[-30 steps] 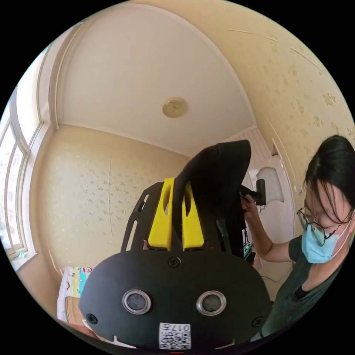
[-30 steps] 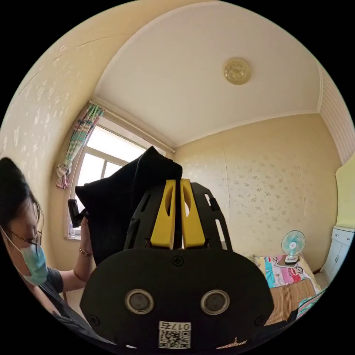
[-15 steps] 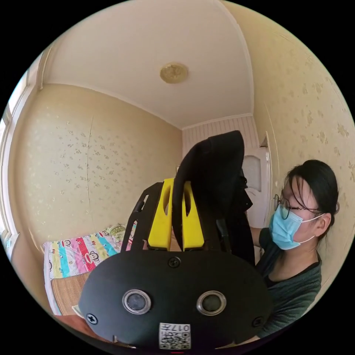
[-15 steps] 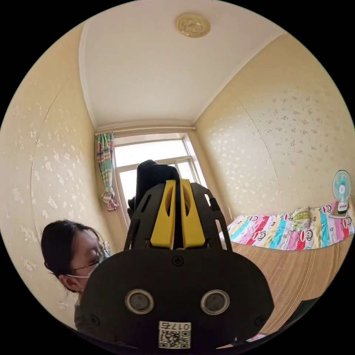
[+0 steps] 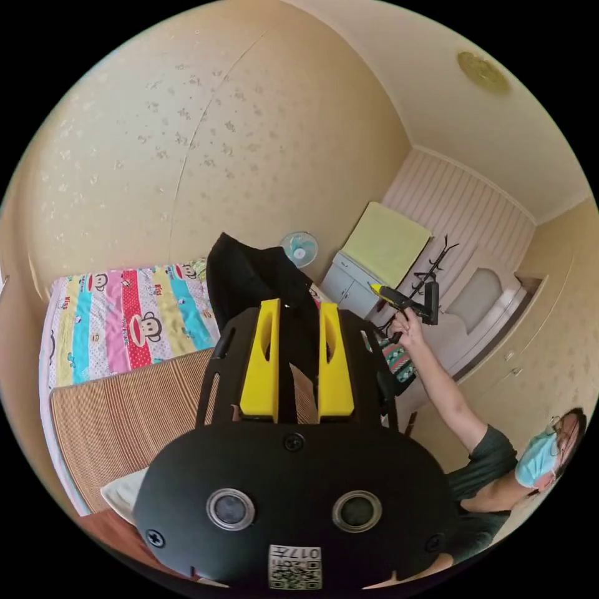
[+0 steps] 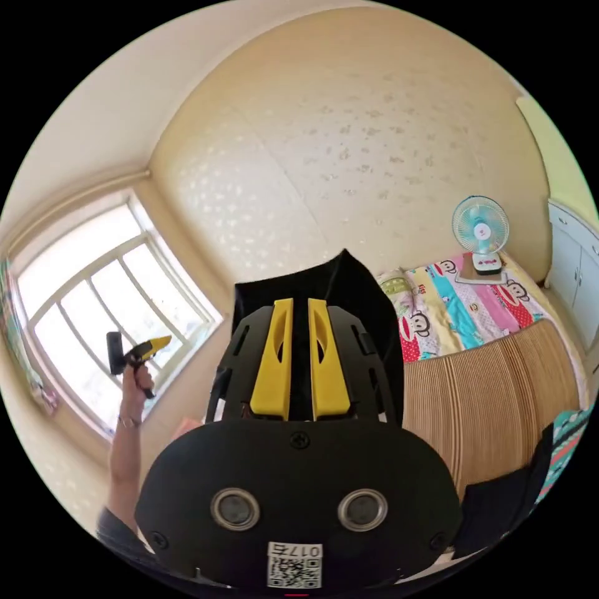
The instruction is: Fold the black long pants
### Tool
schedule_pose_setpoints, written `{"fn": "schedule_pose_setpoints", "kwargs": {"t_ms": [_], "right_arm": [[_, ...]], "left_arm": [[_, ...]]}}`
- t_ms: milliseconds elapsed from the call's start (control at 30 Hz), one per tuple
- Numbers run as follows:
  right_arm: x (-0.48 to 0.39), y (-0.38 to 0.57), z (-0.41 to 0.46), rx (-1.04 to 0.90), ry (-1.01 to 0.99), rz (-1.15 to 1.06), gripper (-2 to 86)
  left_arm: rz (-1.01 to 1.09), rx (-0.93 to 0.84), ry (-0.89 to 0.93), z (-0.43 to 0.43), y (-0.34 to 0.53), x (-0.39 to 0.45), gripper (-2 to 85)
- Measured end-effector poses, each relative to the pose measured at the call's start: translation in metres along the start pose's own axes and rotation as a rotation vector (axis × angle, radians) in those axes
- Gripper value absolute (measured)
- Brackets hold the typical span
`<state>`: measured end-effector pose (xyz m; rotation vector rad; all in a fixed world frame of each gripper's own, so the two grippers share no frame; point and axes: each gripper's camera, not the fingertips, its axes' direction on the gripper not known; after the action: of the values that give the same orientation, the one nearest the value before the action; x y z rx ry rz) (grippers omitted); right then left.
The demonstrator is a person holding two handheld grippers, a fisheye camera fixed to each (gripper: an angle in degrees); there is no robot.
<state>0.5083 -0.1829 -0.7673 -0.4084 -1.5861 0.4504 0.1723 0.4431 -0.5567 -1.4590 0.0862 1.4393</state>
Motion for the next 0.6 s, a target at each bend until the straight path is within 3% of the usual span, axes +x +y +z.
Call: {"fn": "schedule_pose_setpoints", "kwargs": {"t_ms": [100,167,267,333,367,433,533,600], "right_arm": [[0.029,0.139,0.107,-0.252,0.195,-0.137,6.0],[0.049,0.228,0.164,-0.431,0.233,-0.158,6.8],[0.066,0.357,0.220,-0.658,0.303,-0.146,8.6],[0.062,0.418,0.232,-0.739,0.371,-0.192,10.3],[0.059,0.453,0.235,-0.793,0.412,-0.225,11.2],[0.051,0.477,0.205,-0.648,0.451,-0.217,11.6],[0.067,0.472,0.165,-0.688,0.361,-0.021,13.7],[0.078,0.458,0.127,-0.698,0.197,0.159,17.0]], "left_arm": [[-0.024,-0.317,-0.034,0.154,0.119,-0.069,9.1],[-0.050,-0.502,0.058,0.258,0.225,-0.102,9.5],[-0.096,-0.600,0.109,0.328,0.333,-0.116,10.4],[-0.110,-0.628,0.073,0.345,0.386,-0.121,10.7],[-0.124,-0.520,0.031,0.333,0.410,-0.124,10.5],[-0.221,-0.421,0.033,0.308,0.433,-0.134,9.6],[-0.308,-0.450,0.194,0.286,0.445,-0.142,11.2],[-0.282,-0.444,0.151,0.266,0.451,-0.135,11.1]]}}
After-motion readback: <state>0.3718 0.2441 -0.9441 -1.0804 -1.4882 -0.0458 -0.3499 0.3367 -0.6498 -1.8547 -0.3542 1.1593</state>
